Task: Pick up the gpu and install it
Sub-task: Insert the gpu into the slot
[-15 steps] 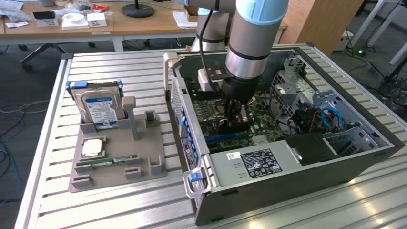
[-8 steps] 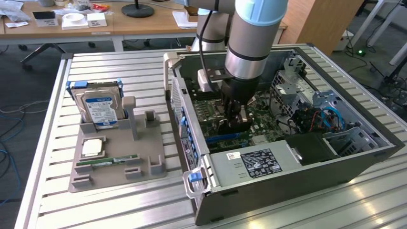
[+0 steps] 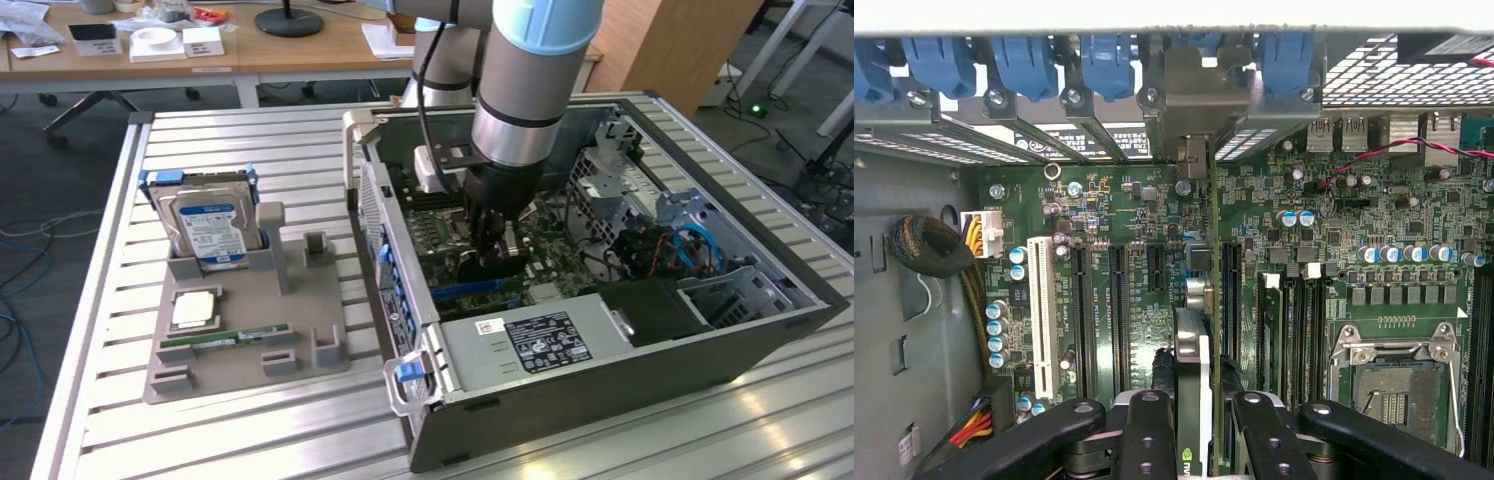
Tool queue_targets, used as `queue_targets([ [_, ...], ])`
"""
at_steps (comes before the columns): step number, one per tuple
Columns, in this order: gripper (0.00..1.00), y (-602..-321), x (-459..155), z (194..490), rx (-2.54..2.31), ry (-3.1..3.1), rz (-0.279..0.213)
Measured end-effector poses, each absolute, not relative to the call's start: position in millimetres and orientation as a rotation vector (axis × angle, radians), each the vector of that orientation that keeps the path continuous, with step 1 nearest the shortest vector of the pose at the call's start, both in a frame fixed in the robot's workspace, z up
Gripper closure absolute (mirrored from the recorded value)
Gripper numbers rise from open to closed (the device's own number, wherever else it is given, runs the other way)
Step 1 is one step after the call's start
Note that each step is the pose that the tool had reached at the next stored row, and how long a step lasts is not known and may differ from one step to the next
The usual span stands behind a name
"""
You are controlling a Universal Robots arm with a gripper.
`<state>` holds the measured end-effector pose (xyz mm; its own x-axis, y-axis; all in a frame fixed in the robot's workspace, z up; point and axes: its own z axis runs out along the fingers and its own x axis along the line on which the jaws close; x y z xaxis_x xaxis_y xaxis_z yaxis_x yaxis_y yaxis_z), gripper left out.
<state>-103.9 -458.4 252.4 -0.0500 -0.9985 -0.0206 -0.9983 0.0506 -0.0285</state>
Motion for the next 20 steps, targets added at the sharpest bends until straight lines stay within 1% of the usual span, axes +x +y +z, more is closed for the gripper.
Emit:
queue_targets([
  [20, 0.73, -458.4, -103.9, 247.1, -2.123, 2.268, -0.010],
])
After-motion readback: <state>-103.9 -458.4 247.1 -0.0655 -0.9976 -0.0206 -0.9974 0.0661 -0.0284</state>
